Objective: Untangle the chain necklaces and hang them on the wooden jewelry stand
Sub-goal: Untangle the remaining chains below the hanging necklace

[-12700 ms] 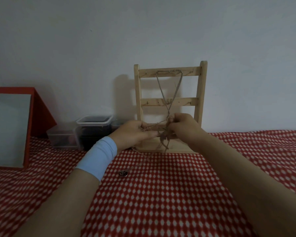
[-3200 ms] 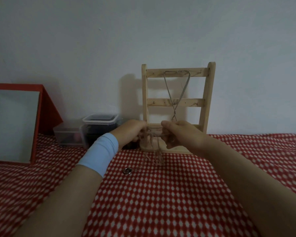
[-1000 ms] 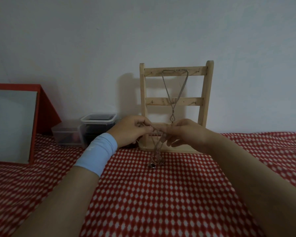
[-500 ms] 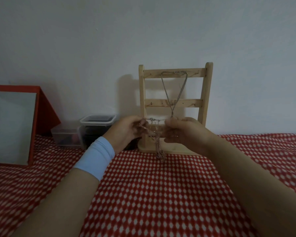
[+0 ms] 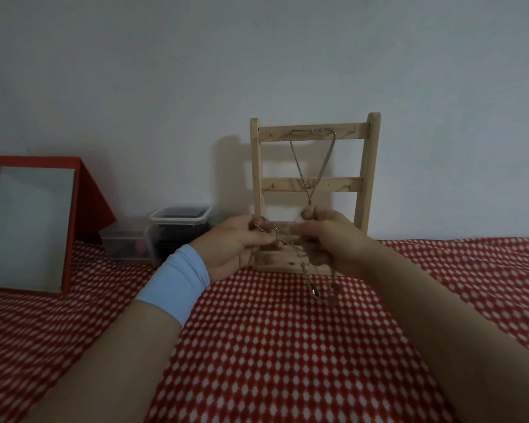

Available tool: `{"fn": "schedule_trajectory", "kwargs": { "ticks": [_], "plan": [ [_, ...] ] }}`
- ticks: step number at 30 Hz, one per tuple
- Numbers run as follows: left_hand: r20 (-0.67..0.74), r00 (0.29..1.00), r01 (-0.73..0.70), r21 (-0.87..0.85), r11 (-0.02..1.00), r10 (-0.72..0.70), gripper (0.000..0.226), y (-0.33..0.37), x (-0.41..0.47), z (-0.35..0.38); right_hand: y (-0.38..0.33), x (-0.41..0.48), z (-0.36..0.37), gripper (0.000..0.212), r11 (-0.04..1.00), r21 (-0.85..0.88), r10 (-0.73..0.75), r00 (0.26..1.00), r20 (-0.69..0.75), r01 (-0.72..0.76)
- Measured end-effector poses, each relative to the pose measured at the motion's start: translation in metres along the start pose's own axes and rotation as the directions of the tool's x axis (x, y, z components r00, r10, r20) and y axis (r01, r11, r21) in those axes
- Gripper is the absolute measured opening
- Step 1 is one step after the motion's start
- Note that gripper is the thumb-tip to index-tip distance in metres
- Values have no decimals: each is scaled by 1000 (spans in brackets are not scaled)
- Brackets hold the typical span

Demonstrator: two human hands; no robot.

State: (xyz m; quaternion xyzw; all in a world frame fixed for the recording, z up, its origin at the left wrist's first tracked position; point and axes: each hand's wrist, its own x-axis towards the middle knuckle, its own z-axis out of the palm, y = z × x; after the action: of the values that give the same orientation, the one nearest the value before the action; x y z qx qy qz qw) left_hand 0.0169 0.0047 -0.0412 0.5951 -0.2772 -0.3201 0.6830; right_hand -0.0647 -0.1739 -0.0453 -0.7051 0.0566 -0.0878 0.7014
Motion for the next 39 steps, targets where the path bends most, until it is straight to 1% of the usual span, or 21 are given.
{"fn": "schedule_trajectory", "kwargs": {
  "ticks": [2, 5, 7, 8, 10, 11, 12, 14, 16, 19, 21, 23, 26, 29, 31, 33, 34, 35, 36, 37, 39],
  "plan": [
    [-71, 997, 41, 59, 997, -37, 20, -2, -1, -3, 6, -1, 6, 16, 997, -59, 56, 996, 66, -53],
    [-209, 970, 160, 184, 970, -121, 13, -8, -7, -16, 19, -1, 11, 40, 944, -324, 115, 982, 148, -62],
    [-375, 918, 278, 385, 880, -126, 10, -17, -10, -30, 23, -1, 12, 54, 876, -482, 108, 978, 179, -9],
    [-441, 892, 348, 528, 775, -100, 8, -22, -12, -37, 24, -2, 11, 57, 852, -524, 91, 979, 184, 19],
    [-509, 861, 469, 772, 428, -26, 25, -33, -17, -49, 22, -3, 12, 52, 803, -592, 52, 981, 187, 70],
    [-513, 858, 485, 825, 291, 27, 32, -37, -20, -50, 20, -3, 12, 44, 777, -622, 33, 981, 190, 95],
    [-501, 860, 468, 850, 241, 96, 34, -40, -22, -48, 20, -3, 12, 35, 749, -651, 11, 981, 195, 121],
    [-388, 886, 316, 906, 282, 253, 27, -41, -25, -36, 19, -1, 12, 18, 677, -716, -20, 977, 213, 170],
    [-204, 927, 94, 938, 334, 313, 15, -39, -25, -18, 18, 0, 10, 12, 576, -796, 29, 968, 248, 187],
    [0, 977, -79, 931, 356, 215, 11, -47, -30, 4, 22, 3, 6, 11, 366, -910, 195, 940, 280, 195],
    [100, 982, -141, 954, 266, 161, 24, -57, -30, 6, 24, 5, 3, 14, 237, -947, 223, 937, 271, 217],
    [130, 975, -170, 957, 233, 178, 26, -67, -28, 1, 26, 6, 1, 19, 229, -947, 201, 942, 271, 224],
    [128, 961, -195, 942, 273, 244, 20, -73, -28, -5, 28, 7, -2, 19, 258, -943, 161, 953, 257, 211],
    [55, 940, -204, 882, 425, 337, 19, -74, -30, -7, 33, 11, -5, 19, 269, -945, 124, 967, 224, 185],
    [-94, 947, -137, 749, 648, 308, 26, -68, -33, -8, 37, 13, -7, 19, 292, -944, 114, 974, 197, 156],
    [-188, 965, -102, 362, 926, 180, 36, -57, -34, -9, 37, 14, -10, 15, 331, -935, 114, 977, 178, 132],
    [-195, 974, -81, 183, 980, 117, 40, -52, -36, -11, 35, 14, -10, 12, 360, -925, 118, 977, 175, 123],
    [-180, 980, -61, 116, 991, 81, 45, -47, -37, -15, 34, 13, -10, 8, 387, -914, 124, 976, 178, 118],
    [-161, 985, -34, 203, 979, 68, 49, -44, -37, -22, 32, 12, -9, 7, 404, -907, 128, 975, 181, 116],
    [-149, 987, 0, 402, 916, 66, 52, -43, -38, -28, 31, 11, -8, 7, 408, -906, 135, 973, 185, 116],
    [-132, 991, 92, 772, 628, 16, 50, -40, -42, -38, 30, 9, -6, 8, 430, -897, 150, 972, 179, 99]
  ]
}}
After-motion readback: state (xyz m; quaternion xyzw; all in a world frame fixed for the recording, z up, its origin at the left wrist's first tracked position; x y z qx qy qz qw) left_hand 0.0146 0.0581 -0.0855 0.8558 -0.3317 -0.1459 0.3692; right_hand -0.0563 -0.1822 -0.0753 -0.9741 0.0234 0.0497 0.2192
